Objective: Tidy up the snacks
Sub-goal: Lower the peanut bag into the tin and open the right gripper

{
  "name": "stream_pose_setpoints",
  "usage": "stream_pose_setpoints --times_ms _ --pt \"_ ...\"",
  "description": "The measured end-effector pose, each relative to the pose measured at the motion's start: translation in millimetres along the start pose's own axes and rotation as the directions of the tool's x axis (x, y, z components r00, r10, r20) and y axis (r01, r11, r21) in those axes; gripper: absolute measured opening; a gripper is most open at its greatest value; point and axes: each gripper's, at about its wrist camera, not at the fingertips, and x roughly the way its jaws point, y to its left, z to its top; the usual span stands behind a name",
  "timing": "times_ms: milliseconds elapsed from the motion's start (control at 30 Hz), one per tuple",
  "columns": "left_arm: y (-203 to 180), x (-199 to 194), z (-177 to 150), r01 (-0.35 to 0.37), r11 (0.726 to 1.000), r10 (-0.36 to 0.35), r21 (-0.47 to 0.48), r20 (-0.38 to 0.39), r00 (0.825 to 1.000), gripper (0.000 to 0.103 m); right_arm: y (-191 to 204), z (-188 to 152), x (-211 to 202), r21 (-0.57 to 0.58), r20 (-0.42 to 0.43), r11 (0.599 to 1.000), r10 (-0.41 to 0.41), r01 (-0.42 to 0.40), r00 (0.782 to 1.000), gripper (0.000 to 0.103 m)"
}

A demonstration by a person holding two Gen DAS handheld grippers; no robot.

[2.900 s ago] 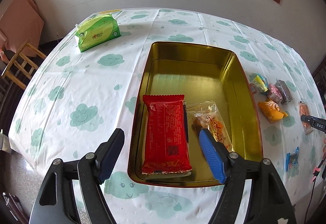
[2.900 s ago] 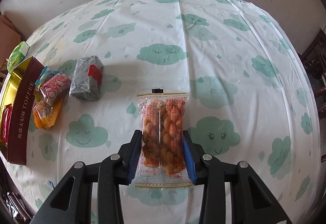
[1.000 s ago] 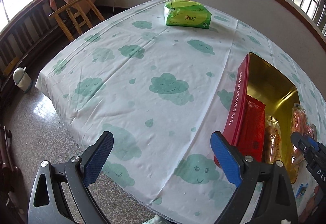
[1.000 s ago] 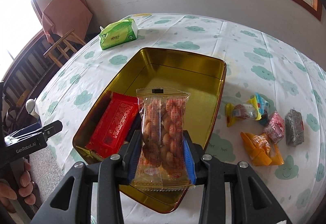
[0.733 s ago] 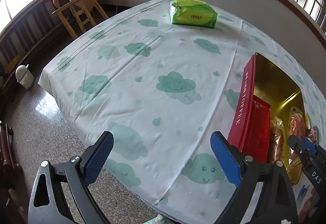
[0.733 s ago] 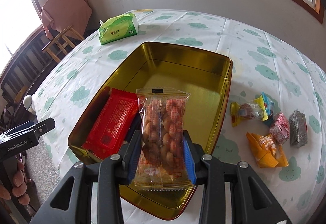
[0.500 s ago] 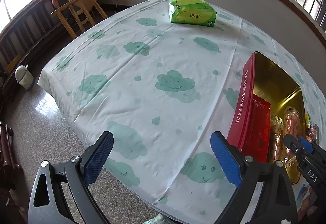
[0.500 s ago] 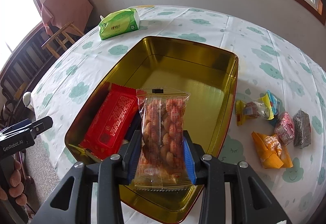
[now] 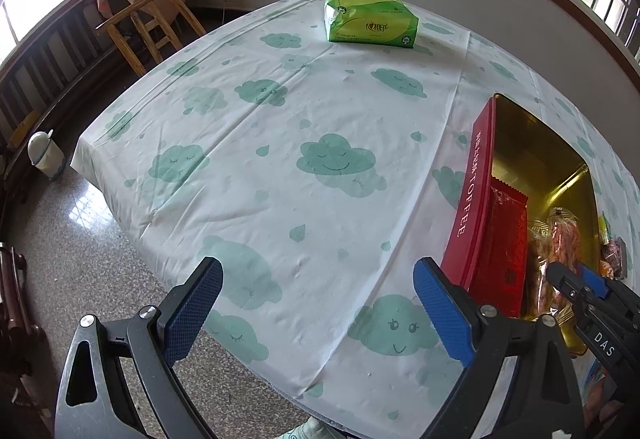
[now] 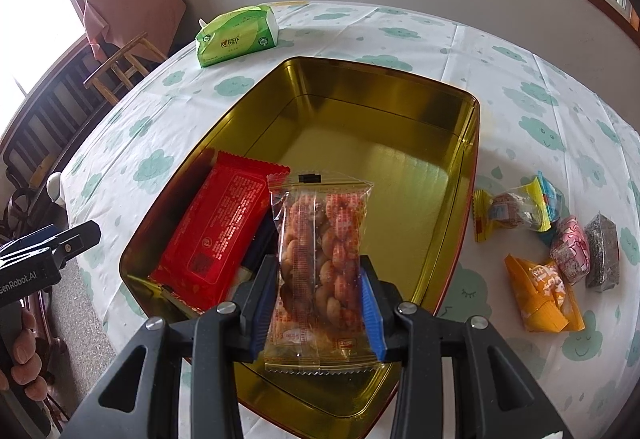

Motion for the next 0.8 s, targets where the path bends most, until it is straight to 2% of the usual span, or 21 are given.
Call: stream_pose_setpoints --times_ms 167,333,533,700,800 --pt "-3.1 -0.7 -0.9 0.017 1.000 -0.017 0.000 -0.010 1.000 0.095 -3.2 -0.5 -0.7 0.004 -0.001 1.000 0.018 -0.018 1.000 0.040" --pt "-9.8 -5.8 -0.5 0.020 1.000 -0.020 0.019 0.000 1.000 0.095 -6.1 -0.7 -8.8 0.016 0.026 0.999 0.036 -0.036 0.999 0.051" --pt "-21.4 -11.2 -1.2 0.029 0.999 -0.029 0.042 0.008 1.000 0.095 -14.4 -2.5 -33.5 0.019 0.080 0.997 0.068 -0.070 0.994 0.052" --pt "-37.4 -16.5 -2.1 0.045 0.996 -0.047 0.076 0.017 0.999 0.095 -39.3 -3.3 -58.5 0.031 0.129 0.998 0.042 -0.046 0.991 0.052" --pt "-49.0 -19.0 -3.5 0.060 0.993 -0.063 0.102 0.020 0.998 0.095 -66.0 -5.9 -71.9 0.057 0.149 0.998 -0.006 -0.003 0.989 0.052"
